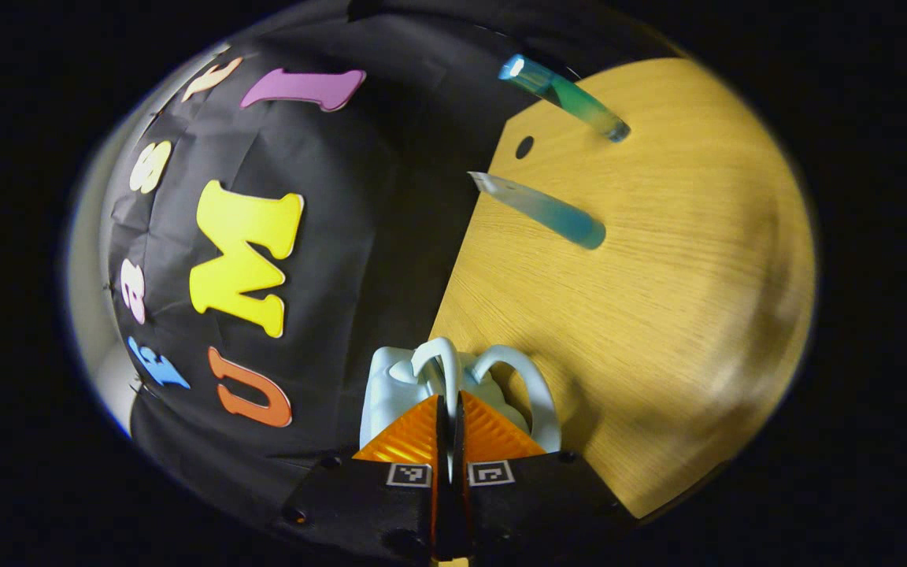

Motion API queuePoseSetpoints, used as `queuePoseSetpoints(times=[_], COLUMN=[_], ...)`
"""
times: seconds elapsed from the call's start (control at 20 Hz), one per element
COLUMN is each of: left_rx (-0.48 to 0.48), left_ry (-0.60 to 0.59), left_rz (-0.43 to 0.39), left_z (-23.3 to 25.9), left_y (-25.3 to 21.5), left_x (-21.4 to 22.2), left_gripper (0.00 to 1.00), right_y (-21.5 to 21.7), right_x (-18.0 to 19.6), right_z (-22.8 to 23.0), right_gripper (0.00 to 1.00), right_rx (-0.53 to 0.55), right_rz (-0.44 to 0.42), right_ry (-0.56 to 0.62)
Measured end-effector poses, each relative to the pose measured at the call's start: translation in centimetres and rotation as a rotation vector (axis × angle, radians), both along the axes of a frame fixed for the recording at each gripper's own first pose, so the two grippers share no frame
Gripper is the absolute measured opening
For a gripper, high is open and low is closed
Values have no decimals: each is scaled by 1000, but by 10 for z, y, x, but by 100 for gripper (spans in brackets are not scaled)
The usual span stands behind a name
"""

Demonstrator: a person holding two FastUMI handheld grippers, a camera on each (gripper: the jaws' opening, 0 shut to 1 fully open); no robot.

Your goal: First open the suitcase, pack the skin care products into it, and then close the suitcase.

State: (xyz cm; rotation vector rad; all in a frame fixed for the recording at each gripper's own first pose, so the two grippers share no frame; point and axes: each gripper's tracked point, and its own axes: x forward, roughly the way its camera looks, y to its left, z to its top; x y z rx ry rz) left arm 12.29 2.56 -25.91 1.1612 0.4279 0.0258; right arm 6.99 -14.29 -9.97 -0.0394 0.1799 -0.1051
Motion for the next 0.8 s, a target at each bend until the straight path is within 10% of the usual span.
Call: queuePoseSetpoints(times=[0.4,0.8], left_rx=[-349,-723], left_ry=[-99,-265], left_rz=[-26,40], left_z=[98,189], left_y=[38,184], left_x=[-25,-47], left_gripper=[3,2], right_y=[74,184], right_x=[-7,-3], right_z=[42,65], right_gripper=[81,81], right_rx=[3,5], right_rz=[-64,-47], right_ry=[-39,-44])
